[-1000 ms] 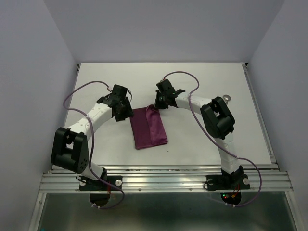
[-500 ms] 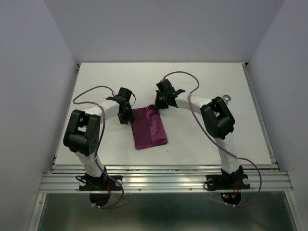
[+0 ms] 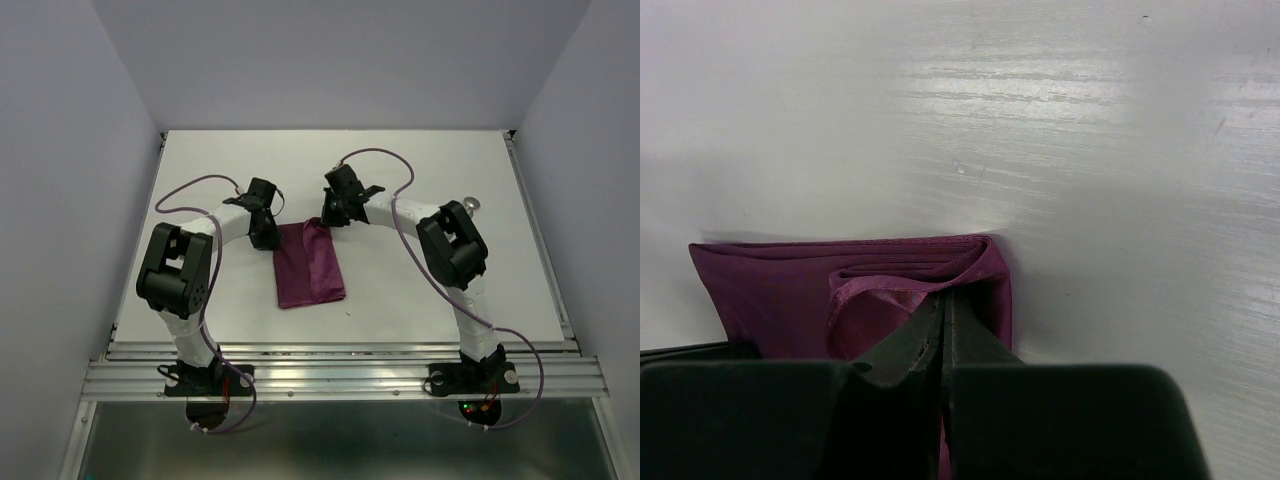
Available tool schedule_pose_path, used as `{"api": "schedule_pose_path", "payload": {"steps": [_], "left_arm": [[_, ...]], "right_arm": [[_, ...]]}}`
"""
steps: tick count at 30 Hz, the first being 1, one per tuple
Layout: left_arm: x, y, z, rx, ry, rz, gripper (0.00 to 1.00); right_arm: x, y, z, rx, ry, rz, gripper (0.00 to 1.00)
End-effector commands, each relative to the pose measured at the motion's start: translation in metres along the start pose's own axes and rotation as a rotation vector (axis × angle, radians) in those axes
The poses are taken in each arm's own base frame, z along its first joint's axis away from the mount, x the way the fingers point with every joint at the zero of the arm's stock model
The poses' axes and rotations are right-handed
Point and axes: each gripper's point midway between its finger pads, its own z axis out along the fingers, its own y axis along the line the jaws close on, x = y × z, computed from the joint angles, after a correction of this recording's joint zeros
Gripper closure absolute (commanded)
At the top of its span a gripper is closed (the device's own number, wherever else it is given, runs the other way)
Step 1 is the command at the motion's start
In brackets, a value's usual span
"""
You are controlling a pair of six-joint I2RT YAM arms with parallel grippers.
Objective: Fold the napkin into a case and place the utensils inside
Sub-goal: Fold the 2/3-rectangle-folded napkin at the center of the board.
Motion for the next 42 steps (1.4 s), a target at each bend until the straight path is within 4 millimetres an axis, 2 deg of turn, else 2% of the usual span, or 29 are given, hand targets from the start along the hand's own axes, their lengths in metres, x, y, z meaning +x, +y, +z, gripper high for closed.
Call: {"api": "schedule_pose_path", "payload": {"steps": [1, 6, 11, 17, 21, 23, 25, 26, 27, 28, 29, 31, 34, 42], "left_arm": [[0.004, 0.004, 0.01, -0.043, 0.022, 0.012, 1.0], [-0.016, -0.004, -0.007, -0.038, -0.031, 0.03, 1.0], [-0.04, -0.029, -0.046, 0.054, -0.108, 0.06, 1.0], [-0.042, -0.062, -0.076, 0.185, -0.121, 0.113, 1.0], [-0.038, -0.076, -0.077, 0.222, -0.104, 0.133, 1.0], [-0.035, -0.074, -0.07, 0.205, -0.09, 0.132, 1.0], [-0.032, -0.064, -0.06, 0.147, -0.074, 0.126, 1.0], [-0.031, -0.06, -0.057, 0.125, -0.071, 0.125, 0.96], [-0.031, -0.052, -0.054, 0.084, -0.074, 0.112, 0.89], [-0.033, -0.043, -0.051, 0.038, -0.093, 0.111, 0.63], [-0.034, -0.04, -0.051, 0.019, -0.101, 0.106, 0.59], [-0.039, -0.03, -0.049, -0.026, -0.124, 0.082, 0.44], [-0.039, -0.015, -0.04, -0.096, -0.126, 0.059, 0.43], [-0.034, 0.002, -0.015, -0.185, -0.118, 0.056, 0.43]], "right_arm": [[0.021, -0.015, 0.011, 0.053, 0.066, -0.012, 0.99], [0.023, -0.016, 0.011, 0.056, 0.069, -0.011, 0.99], [0.025, -0.017, 0.011, 0.059, 0.073, -0.008, 0.99], [0.024, -0.017, 0.012, 0.061, 0.072, 0.004, 0.99], [0.023, -0.015, 0.011, 0.057, 0.069, 0.006, 0.99], [0.023, -0.015, 0.011, 0.057, 0.069, 0.008, 0.99], [0.023, -0.015, 0.009, 0.056, 0.068, 0.006, 0.99], [0.023, -0.015, 0.009, 0.056, 0.068, 0.006, 0.99], [0.023, -0.015, 0.009, 0.056, 0.068, 0.004, 0.99], [0.024, -0.016, 0.009, 0.058, 0.07, 0.003, 0.99], [0.023, -0.016, 0.009, 0.056, 0.07, 0.001, 0.99], [0.024, -0.017, 0.009, 0.059, 0.071, 0.001, 0.99], [0.025, -0.017, 0.01, 0.06, 0.073, 0.001, 0.99], [0.023, -0.015, 0.009, 0.056, 0.068, 0.0, 0.99]]}}
